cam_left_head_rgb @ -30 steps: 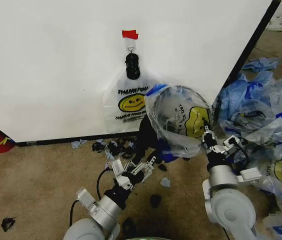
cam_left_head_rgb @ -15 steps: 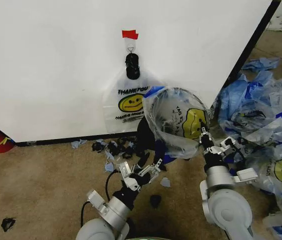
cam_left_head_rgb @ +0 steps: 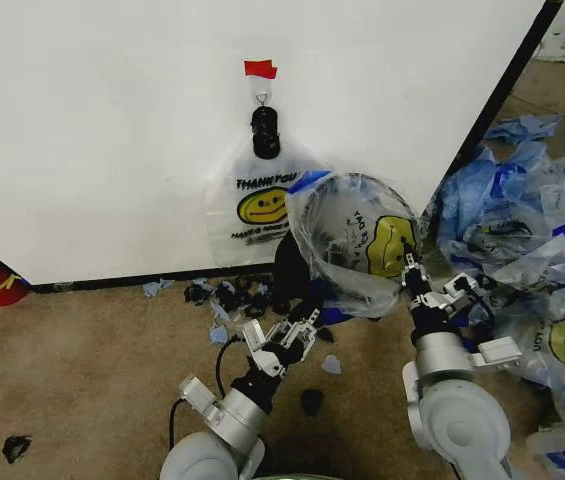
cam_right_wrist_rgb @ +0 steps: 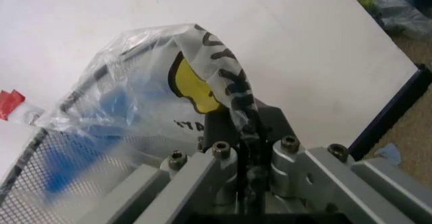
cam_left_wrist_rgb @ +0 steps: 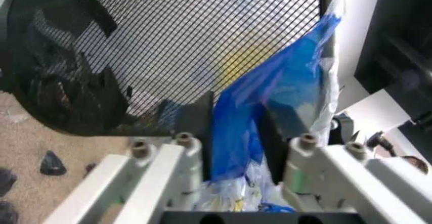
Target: Pick up the garbage bag from the wall and place it over the trash bin.
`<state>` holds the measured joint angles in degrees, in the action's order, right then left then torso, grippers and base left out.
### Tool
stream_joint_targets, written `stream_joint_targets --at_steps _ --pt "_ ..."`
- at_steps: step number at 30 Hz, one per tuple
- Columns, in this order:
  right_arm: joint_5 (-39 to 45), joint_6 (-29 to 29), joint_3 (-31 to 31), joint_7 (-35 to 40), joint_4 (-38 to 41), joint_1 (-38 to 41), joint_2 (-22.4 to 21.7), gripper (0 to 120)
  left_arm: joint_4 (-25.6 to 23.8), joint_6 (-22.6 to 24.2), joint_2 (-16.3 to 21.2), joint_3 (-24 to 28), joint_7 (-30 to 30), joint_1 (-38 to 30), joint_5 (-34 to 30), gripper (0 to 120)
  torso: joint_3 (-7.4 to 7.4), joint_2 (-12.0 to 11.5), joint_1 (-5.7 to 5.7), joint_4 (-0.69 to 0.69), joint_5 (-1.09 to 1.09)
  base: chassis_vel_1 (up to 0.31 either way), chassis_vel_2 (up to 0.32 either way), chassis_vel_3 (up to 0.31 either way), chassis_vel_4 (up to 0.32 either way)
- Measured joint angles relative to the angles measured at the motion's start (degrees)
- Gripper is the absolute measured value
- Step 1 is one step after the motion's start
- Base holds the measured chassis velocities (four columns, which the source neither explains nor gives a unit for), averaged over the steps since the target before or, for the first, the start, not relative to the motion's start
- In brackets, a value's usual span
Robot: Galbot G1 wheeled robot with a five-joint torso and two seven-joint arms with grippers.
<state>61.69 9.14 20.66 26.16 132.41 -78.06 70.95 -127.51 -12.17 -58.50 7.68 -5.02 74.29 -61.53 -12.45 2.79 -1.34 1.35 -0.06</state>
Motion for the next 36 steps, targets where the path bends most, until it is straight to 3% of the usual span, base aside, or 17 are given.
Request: stream_joint_targets --at_steps 7,14,27,34,36 --pt "0.18 -0.09 -0.05 0.34 0.18 0.03 -0.15 0 0.11 0.12 -0.38 -0.05 -0.81 -0.26 0.06 0 0.00 0.00 0.00 0.00 0.00 0.000 0.000 0.000 0.000" --pt "0.72 -0.60 -0.09 0.83 1.21 -0.05 0.27 0 0.21 0.11 -0.56 -0.02 -0.55 0.19 0.52 0 0.00 0.00 0.00 0.00 0.01 0.000 0.000 0.000 0.000" --pt "1.29 -2.06 1.16 1.72 5.76 -3.49 -0.85 0 5.52 -0.52 -3.32 2.13 -1.57 -2.22 2.01 0 0.00 0.00 0.00 0.00 0.00 0.000 0.000 0.000 0.000" --pt "-0.25 -2.28 0.92 1.67 5.54 -4.42 -1.26 0 4.09 -0.21 -2.89 1.11 -2.38 -2.95 1.78 0 0.00 0.00 0.00 0.00 0.00 0.000 0.000 0.000 0.000" --pt "-0.95 -2.38 0.31 1.66 4.64 -4.32 -1.26 0 2.59 0.41 -2.19 0.74 -1.95 -2.39 1.61 8 0.00 0.00 0.00 0.01 0.01 0.000 0.000 0.000 0.000"
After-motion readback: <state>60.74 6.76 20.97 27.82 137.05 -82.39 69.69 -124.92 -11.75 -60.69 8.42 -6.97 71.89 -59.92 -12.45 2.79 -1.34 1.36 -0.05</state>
